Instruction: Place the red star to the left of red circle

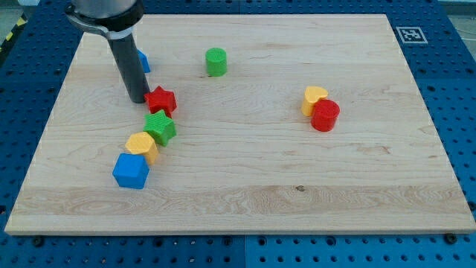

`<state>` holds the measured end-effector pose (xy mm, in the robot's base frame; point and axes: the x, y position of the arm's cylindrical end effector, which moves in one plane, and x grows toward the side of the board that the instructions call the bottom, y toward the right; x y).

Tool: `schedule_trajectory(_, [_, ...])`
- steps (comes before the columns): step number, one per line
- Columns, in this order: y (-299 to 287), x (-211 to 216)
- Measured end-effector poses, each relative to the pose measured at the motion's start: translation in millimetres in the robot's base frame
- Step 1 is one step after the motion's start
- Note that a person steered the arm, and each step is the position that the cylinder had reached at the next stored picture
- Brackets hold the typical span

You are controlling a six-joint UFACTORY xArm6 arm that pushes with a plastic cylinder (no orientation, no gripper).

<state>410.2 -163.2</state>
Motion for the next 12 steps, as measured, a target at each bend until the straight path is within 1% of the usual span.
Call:
schedule_trajectory(3, [-3.2, 3.4])
schedule_trajectory(4, [0.3, 17.0])
schedule_trajectory(9, [55.2, 21.2])
schedule_trajectory(11, [77.8, 32.3])
schedule_trajectory(12, [100.8, 42.0])
